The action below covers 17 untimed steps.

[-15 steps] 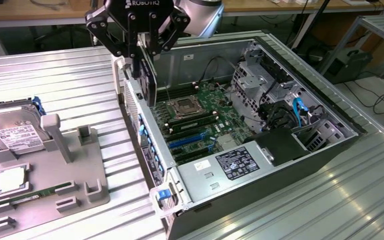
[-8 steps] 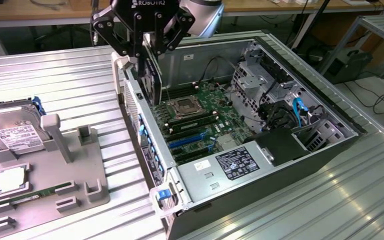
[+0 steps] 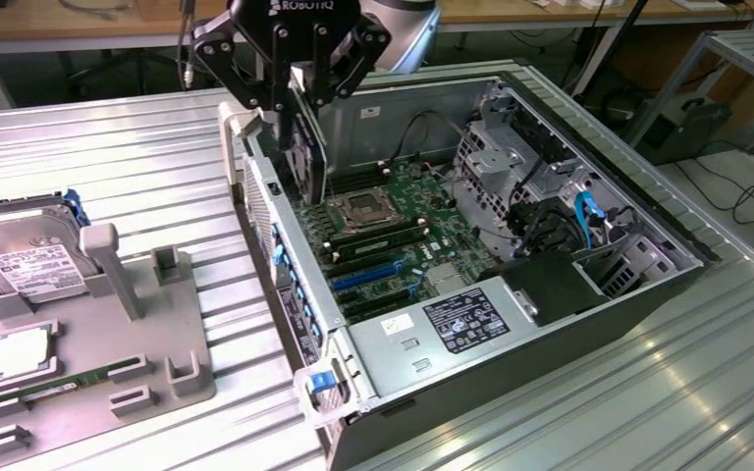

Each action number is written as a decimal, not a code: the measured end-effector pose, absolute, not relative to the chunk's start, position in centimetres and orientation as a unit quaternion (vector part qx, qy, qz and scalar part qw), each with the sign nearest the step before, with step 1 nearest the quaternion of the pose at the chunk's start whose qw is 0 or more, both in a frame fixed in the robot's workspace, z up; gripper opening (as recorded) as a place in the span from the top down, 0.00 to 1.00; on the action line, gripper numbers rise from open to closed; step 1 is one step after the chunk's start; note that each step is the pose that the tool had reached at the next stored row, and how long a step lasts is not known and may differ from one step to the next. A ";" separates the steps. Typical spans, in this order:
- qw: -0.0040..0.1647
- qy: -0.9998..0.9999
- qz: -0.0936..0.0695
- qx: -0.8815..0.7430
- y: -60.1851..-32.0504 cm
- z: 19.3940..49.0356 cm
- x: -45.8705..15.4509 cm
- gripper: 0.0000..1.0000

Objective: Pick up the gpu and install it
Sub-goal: 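Pick up the gpu and move the gpu toward the slot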

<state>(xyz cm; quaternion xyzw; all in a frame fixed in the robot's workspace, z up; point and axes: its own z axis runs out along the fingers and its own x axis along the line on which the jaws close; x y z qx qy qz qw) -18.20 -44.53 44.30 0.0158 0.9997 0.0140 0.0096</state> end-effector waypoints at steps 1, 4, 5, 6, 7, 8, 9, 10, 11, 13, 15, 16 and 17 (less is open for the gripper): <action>0.010 1.000 0.014 0.016 -44.5 44.3 -18.0 0.73; 0.010 1.000 0.014 0.016 -44.5 44.3 -17.7 0.73; 0.010 1.000 0.014 0.016 -44.5 44.3 -17.6 0.73; 0.010 1.000 0.014 0.016 -44.5 44.3 -17.5 0.73; 0.010 1.000 0.014 0.016 -44.5 44.3 -17.4 0.73; 0.010 1.000 0.014 0.016 -44.5 44.3 -17.3 0.73; 0.010 1.000 0.014 0.016 -44.5 44.3 -17.2 0.73; 0.010 1.000 0.014 0.016 -44.5 44.3 -17.1 0.73; 0.010 1.000 0.014 0.016 -44.5 44.3 -17.0 0.73; 0.010 1.000 0.014 0.016 -44.5 44.3 -16.7 0.73; 0.010 1.000 0.014 0.016 -44.5 44.3 -16.5 0.73; 0.010 1.000 0.014 0.016 -44.5 44.3 -16.4 0.73; 0.010 1.000 0.014 0.016 -44.5 44.3 -16.2 0.73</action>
